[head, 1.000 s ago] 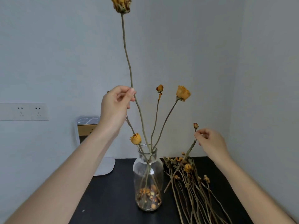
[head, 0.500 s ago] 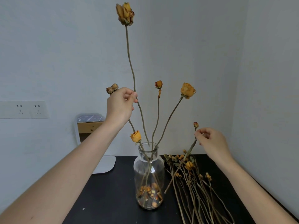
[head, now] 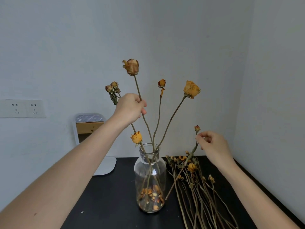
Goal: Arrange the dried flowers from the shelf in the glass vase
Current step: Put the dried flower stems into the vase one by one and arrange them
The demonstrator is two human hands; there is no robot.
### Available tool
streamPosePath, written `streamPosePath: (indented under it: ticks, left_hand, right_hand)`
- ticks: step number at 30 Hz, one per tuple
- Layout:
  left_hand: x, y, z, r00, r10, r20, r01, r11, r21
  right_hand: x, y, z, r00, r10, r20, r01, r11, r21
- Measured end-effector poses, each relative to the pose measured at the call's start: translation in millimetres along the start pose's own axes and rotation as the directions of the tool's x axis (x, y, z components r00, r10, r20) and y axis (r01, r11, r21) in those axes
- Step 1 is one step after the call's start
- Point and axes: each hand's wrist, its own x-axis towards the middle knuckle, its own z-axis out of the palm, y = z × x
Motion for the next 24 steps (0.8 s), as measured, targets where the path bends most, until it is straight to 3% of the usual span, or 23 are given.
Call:
streamPosePath:
  ticks: [3,8,14,24]
  left_hand:
    - [4.1,2.3,2.1,0.999,0.021,0.035,-0.025,0.991,0.135]
    - [8.3,2.3,14.4,0.979,-0.061,0.193,0.008,0.965,0.262]
    - [5.2,-7.7,29.8,0.904,-0.169,0.393,0.027,0.939,0.343]
    - [12.4,-1.9,43.3,0.934,-0.017,0.357,-0.198,0.806,0.558]
  right_hand:
    - [0.0,0.8,1.8,1.000,-0.003,0.008,0.003,1.000,-0.005]
    - [-1.1,3.8,2.1,1.000,-0.001,0.017,0.001,1.000,-0.007]
    - [-1.9,6.9,3.2,1.000,0.006,0.028,-0.006,1.000,-0.007]
    - [-3.2,6.9,6.3,0.999,0.026,0.037,-0.027,0.999,0.044]
